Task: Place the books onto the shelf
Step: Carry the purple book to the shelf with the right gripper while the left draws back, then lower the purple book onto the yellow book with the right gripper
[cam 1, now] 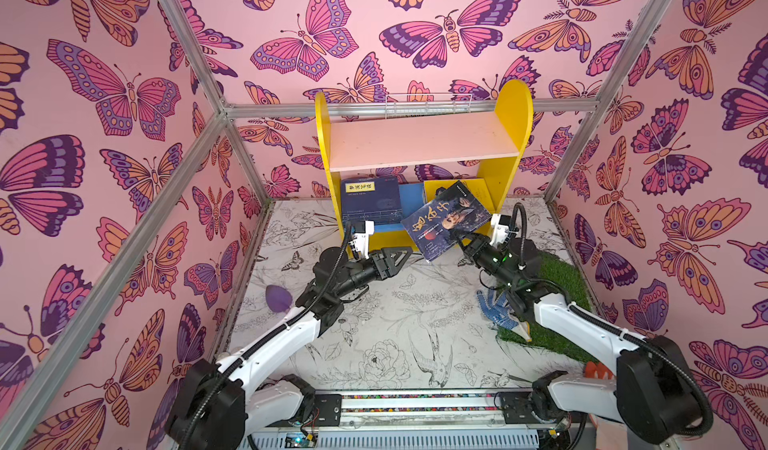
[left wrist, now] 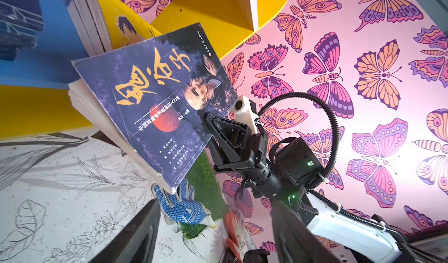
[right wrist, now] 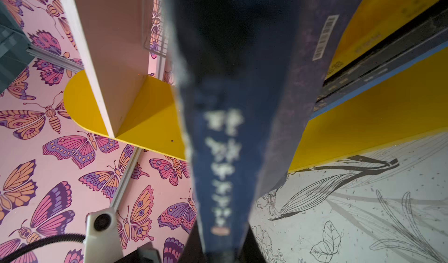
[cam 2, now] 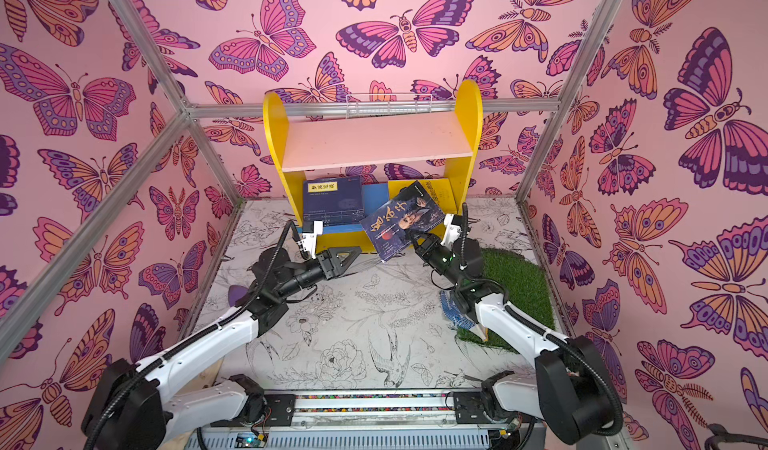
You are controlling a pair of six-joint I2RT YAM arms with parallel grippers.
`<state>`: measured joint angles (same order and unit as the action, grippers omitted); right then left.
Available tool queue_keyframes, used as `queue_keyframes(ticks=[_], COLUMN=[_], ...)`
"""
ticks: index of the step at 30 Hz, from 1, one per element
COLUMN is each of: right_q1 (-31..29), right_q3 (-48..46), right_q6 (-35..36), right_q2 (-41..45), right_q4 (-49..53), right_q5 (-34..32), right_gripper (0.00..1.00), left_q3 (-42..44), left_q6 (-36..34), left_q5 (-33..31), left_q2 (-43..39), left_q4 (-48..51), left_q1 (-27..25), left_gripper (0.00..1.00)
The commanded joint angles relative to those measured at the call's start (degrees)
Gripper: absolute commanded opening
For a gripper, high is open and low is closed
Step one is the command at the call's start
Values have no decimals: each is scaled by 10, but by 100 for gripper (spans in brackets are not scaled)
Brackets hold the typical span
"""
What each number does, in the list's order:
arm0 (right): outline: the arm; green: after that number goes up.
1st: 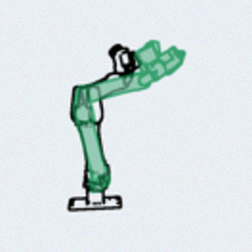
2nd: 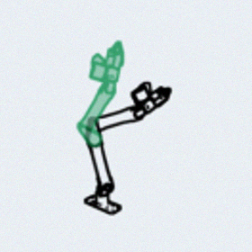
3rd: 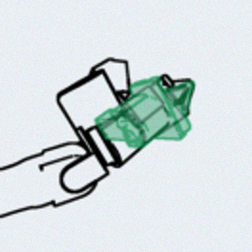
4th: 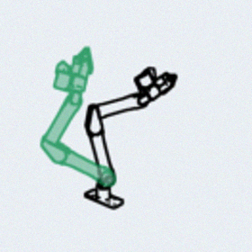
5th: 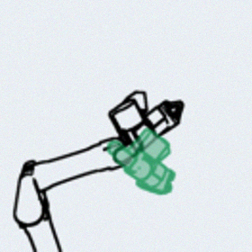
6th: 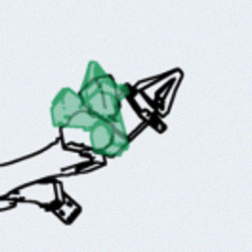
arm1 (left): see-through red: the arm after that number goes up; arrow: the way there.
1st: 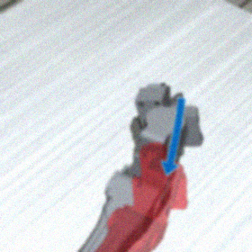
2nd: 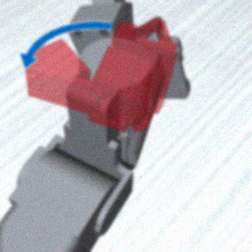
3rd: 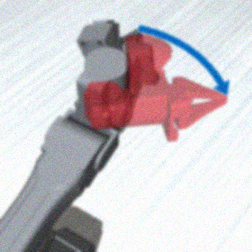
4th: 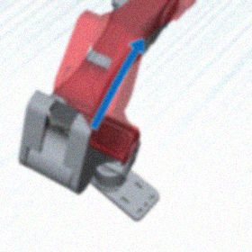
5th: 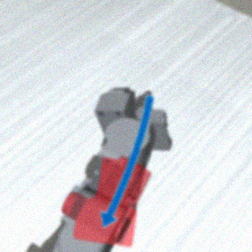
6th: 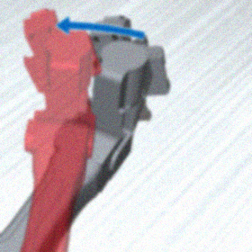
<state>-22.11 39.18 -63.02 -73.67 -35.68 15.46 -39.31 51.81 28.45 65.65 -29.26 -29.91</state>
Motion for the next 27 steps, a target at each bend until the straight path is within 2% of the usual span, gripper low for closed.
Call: queue_keyframes(ticks=[1,6,13,20,27], right_q1=[13,23,23,25,34], right_q3=[57,81,93,122,169], right_q6=[-13,-52,-72,-50,-47], right_q2=[-15,-54,-45,-48,-124], right_q4=[-104,-163,-160,-130,-170], right_q5=[-3,12,26,5,-13], right_gripper=[0,0,0,0,0], left_q3=[18,33,33,25,31], left_q6=[-41,-44,-49,-49,-45], left_q5=[-22,-22,-15,-11,-11], left_q2=[-13,-22,-17,-4,-3], left_q4=[62,76,78,78,77], left_q1=[4,5,5,6,6], left_gripper=[74,73,70,70,69])
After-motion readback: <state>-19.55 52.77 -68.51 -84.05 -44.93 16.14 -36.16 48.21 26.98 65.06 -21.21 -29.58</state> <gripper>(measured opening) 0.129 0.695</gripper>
